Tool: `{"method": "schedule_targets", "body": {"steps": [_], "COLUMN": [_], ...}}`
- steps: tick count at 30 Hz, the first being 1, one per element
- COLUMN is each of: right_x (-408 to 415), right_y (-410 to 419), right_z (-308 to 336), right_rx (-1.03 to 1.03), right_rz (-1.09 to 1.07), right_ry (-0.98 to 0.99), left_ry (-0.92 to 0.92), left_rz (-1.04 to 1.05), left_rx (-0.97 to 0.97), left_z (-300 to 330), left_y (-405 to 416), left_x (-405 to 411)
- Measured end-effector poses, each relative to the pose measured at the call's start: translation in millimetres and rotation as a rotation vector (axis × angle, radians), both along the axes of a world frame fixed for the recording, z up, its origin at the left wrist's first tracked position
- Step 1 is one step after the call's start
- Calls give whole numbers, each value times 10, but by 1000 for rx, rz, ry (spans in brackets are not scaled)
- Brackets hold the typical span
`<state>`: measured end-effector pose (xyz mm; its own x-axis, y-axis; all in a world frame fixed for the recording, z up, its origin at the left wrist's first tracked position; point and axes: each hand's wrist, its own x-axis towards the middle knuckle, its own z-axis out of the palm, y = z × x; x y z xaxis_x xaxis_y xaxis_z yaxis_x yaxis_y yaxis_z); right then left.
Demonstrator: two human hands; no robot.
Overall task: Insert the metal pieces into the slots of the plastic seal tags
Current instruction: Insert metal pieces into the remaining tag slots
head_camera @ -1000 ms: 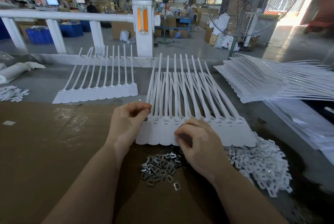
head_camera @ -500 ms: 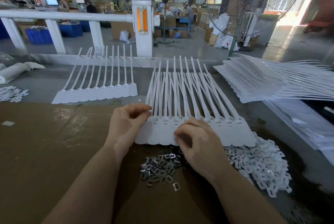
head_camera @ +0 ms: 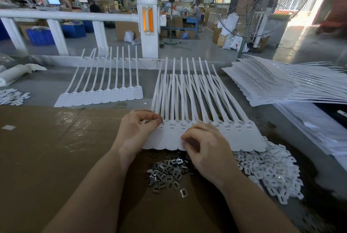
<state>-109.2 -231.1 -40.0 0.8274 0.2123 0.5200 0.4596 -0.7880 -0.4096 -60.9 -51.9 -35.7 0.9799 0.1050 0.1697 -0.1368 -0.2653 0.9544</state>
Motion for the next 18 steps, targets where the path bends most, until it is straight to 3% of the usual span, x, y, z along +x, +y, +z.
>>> {"method": "schedule_targets", "body": {"steps": [18], "right_x": [-2], "right_y": [-1], "right_z": [11], "right_rx": [11], "right_rz": [2], "right_ry": [11], "left_ry": [38], "left_rz": [65], "left_rx": [194], "left_z": [-2], "left_y": [-53], "left_x": [29]}}
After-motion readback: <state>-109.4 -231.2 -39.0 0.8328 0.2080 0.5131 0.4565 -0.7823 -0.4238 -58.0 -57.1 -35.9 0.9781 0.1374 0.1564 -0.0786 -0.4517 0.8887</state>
